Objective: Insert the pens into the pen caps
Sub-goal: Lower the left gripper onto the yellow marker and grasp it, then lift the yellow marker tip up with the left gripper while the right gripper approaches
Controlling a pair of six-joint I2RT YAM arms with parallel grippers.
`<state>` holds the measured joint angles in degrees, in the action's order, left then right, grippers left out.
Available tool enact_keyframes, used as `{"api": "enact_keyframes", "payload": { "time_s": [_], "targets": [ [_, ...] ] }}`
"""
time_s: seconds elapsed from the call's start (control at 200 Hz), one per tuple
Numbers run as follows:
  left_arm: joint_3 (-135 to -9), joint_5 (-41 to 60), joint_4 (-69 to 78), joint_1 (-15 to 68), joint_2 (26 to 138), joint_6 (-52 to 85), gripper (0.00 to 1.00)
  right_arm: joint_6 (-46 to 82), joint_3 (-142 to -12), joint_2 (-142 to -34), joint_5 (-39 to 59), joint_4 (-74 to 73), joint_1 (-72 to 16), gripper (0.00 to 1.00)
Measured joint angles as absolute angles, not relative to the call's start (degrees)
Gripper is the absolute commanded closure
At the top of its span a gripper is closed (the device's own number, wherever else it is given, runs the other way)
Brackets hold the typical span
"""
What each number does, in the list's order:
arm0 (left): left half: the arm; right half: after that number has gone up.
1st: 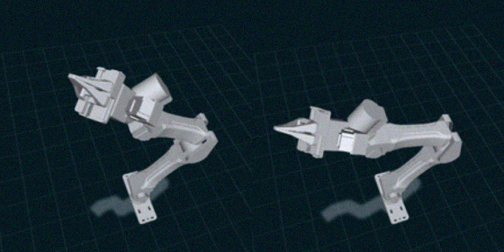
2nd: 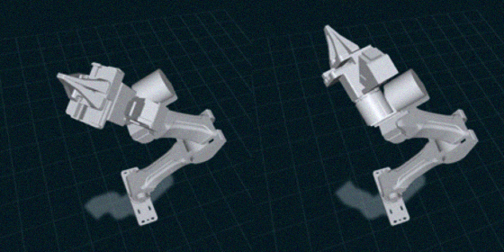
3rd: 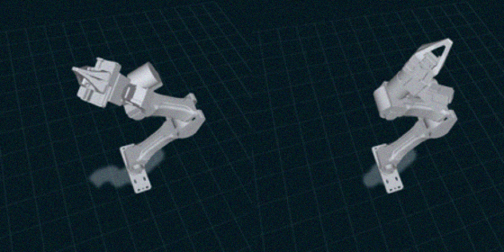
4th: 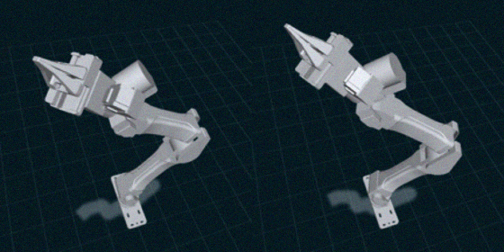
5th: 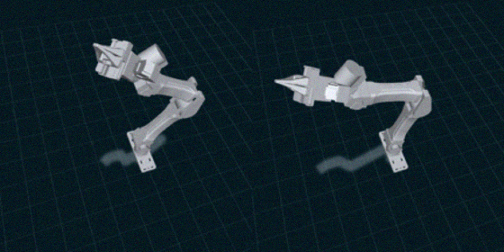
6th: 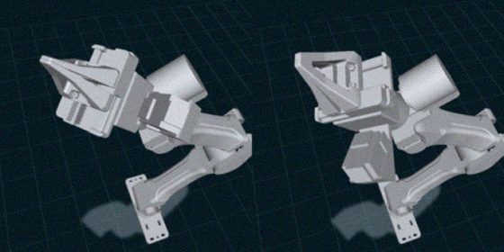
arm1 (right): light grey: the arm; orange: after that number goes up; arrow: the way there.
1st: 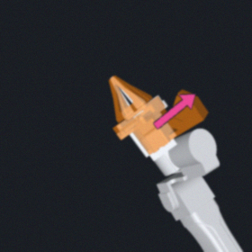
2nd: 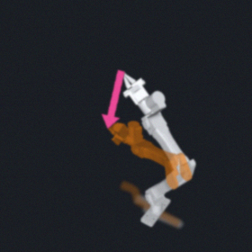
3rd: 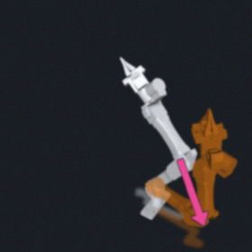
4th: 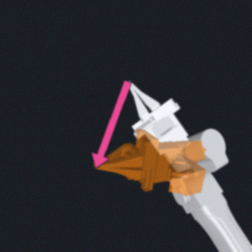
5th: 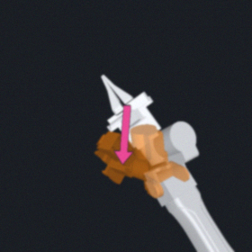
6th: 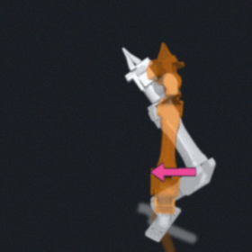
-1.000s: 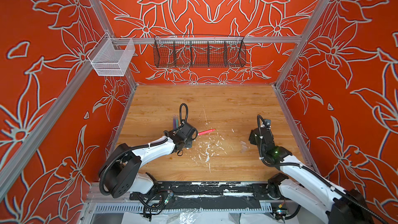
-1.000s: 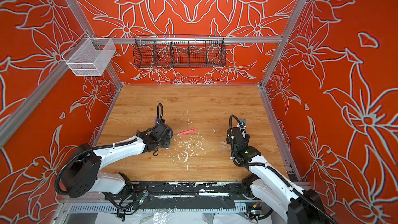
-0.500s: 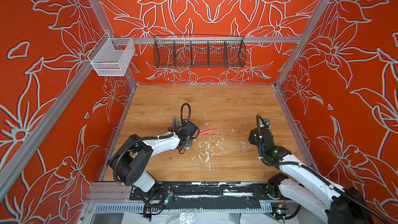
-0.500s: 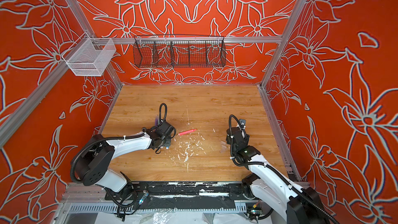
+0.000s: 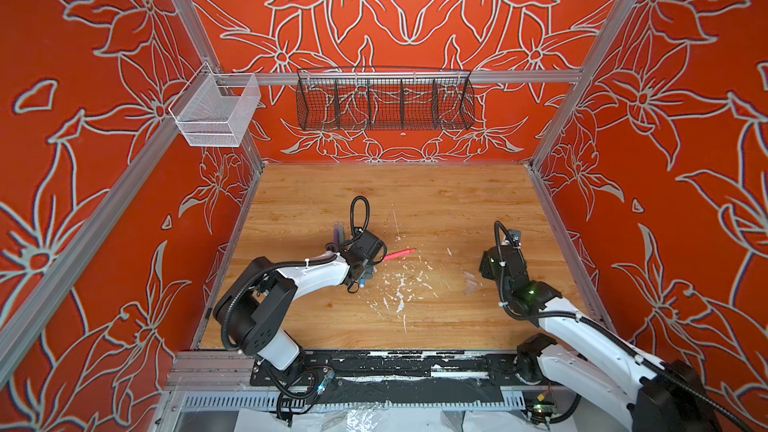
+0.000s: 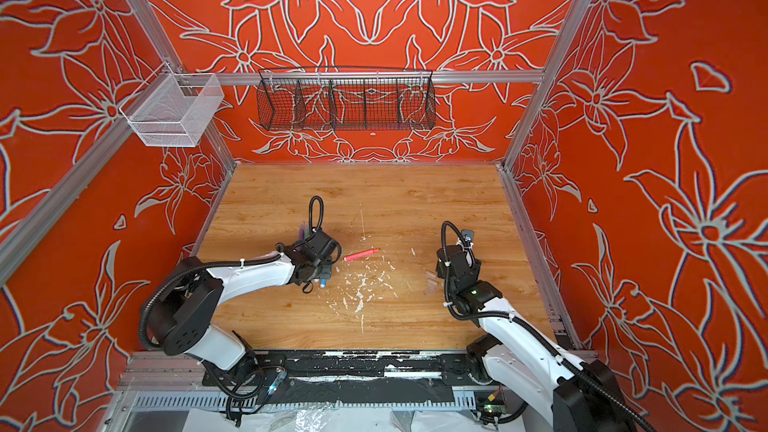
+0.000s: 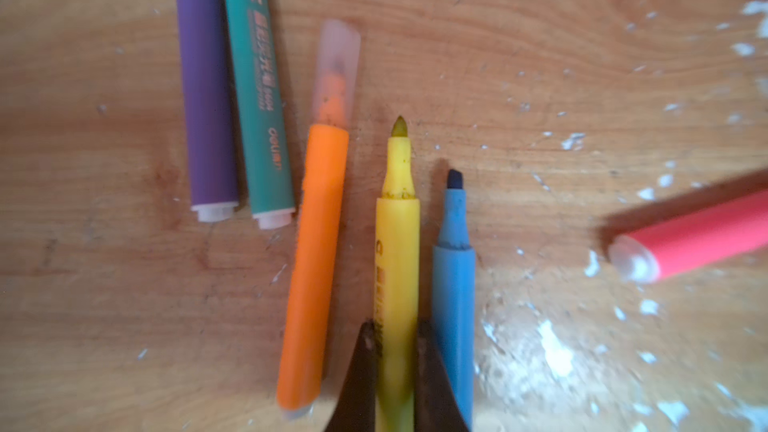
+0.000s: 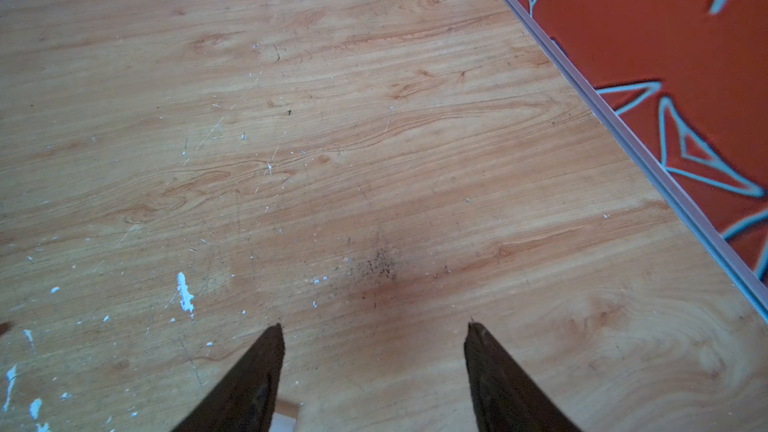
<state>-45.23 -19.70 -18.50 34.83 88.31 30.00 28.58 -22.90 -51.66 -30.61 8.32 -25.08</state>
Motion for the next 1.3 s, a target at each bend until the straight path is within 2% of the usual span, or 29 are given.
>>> {"api": "enact_keyframes", "payload": {
  "time_s": [0.22, 0.47, 0.871, 1.006, 1.111, 1.301],
  "targets": [
    [-54.5, -17.9, -23.1, 34.8, 77.5, 25.1, 1.0, 28.6, -22.9, -51.7, -30.6, 8.3, -25.1, 0.29],
    [-64.8, -11.2, -23.1, 34.8, 70.9, 18.7, 1.0, 28.7, -23.6, -52.1, -30.6, 8.3, -25.1, 0.31],
    [-57.8, 3.4, -16.6, 34.9, 58.9, 14.4, 1.0, 28.8, -25.8, -55.0, -29.7, 9.3, -25.1, 0.29],
    [-56.2, 6.5, -15.3, 34.9, 55.0, 14.5, 1.0, 29.2, -29.5, -54.4, -22.2, 10.2, -25.1, 0.32],
    [-56.0, 9.1, -14.0, 34.9, 52.6, 15.0, 1.0, 30.5, -29.9, -48.9, -13.2, 9.6, -26.3, 0.32],
    [-52.9, 13.5, -10.4, 34.9, 49.2, 16.9, 1.0, 34.3, -31.1, -33.6, -0.6, 9.0, -32.2, 0.24]
  ]
}}
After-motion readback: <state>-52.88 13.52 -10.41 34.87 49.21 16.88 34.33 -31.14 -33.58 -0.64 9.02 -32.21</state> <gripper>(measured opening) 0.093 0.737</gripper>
